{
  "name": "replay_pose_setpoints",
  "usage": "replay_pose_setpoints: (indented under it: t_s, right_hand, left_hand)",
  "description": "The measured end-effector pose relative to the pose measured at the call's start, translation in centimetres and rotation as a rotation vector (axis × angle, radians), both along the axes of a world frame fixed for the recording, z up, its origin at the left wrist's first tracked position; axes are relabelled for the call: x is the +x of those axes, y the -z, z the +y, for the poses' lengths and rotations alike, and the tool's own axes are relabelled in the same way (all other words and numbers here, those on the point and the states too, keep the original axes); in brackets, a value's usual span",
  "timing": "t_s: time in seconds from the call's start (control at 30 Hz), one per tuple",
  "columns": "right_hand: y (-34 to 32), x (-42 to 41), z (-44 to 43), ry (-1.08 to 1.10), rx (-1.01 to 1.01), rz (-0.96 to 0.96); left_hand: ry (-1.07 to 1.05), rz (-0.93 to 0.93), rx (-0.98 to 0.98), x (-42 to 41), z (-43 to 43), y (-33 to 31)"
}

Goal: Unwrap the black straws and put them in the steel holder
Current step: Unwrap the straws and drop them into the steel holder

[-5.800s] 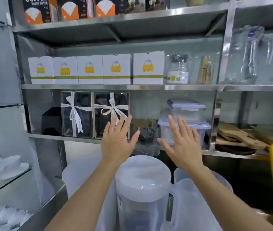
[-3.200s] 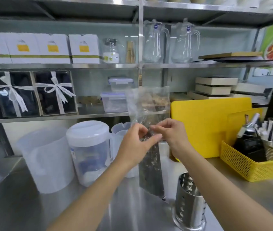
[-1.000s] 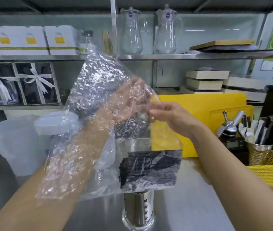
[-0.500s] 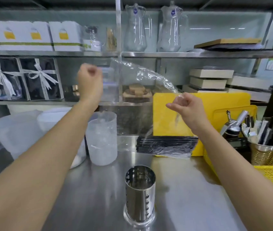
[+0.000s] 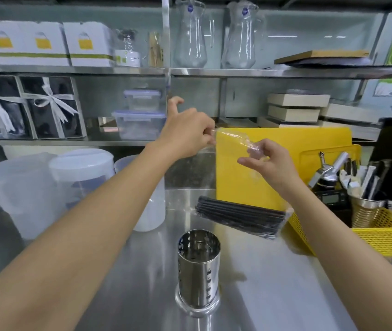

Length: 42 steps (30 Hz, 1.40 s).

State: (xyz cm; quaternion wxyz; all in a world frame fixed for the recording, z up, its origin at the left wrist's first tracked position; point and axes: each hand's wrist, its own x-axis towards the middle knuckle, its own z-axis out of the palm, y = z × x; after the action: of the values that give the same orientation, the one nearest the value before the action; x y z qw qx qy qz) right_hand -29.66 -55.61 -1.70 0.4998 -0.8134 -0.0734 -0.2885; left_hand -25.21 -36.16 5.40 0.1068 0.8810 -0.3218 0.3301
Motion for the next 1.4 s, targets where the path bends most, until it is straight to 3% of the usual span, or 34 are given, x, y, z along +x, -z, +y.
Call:
replay_pose_setpoints:
  t_s: [0.13,0.3,0.37,0.47,0.67,0.77,0.87,1.13,1.33,1.4]
  right_hand:
    - [0.8,-0.4,-1.3,-0.048,0.045,0.244]
    - [2.5,-1.6,-2.8,-0.225,0.285,0.605]
    - [3.3,-1.6,-2.7,-0.265,0.387,0.658]
    - [3.5,-1.2,-2.2,-0.174,0.497,0.496]
    - [2.5,-1.0,-2.2,-0.154,0.678,0.149]
    - [2.6,-1.1,-1.8,-0.172,0.742,0.08]
    - [2.9,-1.2,-1.6,-0.157,0.731,0.076]
    - [3.7,-1.3,-2.3,-0.134,0.806,0.051]
    - [5.1,-2.0,-3.0,-0.075,0.642,0.309]
    - [4.6,-2.0,-3.0,-0.061,0.655,0.254]
  left_hand:
    - [0.024,-0.023,-0.07,0.1,0.2,0.1]
    - [-0.017,-0.018,-0.199,0.0,1.0,0.2]
    - [-0.047,0.011,-0.252,0.0,1.3,0.3]
    - [-0.101,0.036,-0.191,-0.3,1.9,0.5]
    - [-0.302,-0.121,0.162,-1.0,3.4,0.6]
    - [-0.243,-0.058,0.136,-1.4,3.4,0.4]
    - [-0.142,0.027,0.028,-1.7,3.3,0.1]
    - [-0.032,0.193,0.029,-2.5,3.0,-0.3]
    - [-0.077,0.221,-0.057,-2.5,3.0,-0.2]
    - [-0.089,0.183,-0.1,-2.6,2.8,-0.4]
